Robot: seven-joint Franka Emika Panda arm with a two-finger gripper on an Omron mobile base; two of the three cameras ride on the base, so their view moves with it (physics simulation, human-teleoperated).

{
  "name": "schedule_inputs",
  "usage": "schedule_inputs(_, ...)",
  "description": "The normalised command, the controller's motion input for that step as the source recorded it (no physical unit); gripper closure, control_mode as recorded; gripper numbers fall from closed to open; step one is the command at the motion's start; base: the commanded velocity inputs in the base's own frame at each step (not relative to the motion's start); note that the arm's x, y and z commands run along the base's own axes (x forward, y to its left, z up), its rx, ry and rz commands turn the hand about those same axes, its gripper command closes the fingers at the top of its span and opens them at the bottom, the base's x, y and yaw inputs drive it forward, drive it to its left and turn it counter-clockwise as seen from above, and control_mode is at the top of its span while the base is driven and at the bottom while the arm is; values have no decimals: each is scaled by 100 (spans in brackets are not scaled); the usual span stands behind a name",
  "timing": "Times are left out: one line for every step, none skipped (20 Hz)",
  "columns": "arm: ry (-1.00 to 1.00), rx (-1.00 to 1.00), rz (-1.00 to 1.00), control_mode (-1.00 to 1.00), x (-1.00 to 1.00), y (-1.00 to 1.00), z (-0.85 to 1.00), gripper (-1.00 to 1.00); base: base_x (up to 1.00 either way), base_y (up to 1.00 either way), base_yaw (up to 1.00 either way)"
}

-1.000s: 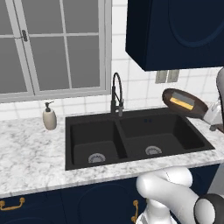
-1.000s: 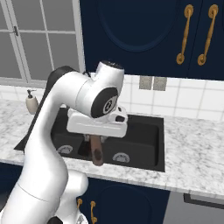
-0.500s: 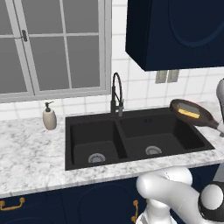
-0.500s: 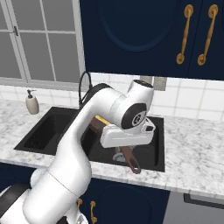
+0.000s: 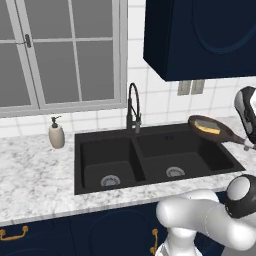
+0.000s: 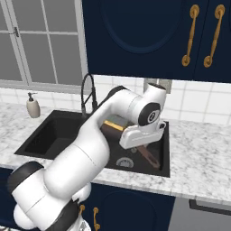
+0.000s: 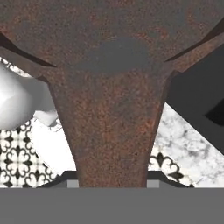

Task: Pick the pan and sponge and place them into the sink. Then turn on the water.

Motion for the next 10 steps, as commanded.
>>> schedule_inputs(0,0,4,-100,82,0,-65,100,0,0,0)
schedule_inputs(0,3,3,-100,85,0,-64,100,0,0,0)
schedule_inputs(0,3,2,-100,89,0,-51,100,0,0,0)
schedule_inputs(0,1,2,-100,83,0,-49,100,0,0,0)
schedule_inputs(-1,0,2,-100,75,-6,-50,100,0,0,0)
schedule_inputs(-3,0,0,-100,61,-11,-42,100,0,0,0)
schedule_inputs(-5,0,0,-100,41,-14,-41,100,0,0,0)
schedule_inputs(-6,0,0,-100,36,-19,-30,100,0,0,0)
schedule_inputs(-3,0,0,-100,36,-11,-25,100,0,0,0)
schedule_inputs(-1,0,0,-100,51,-12,-35,100,0,0,0)
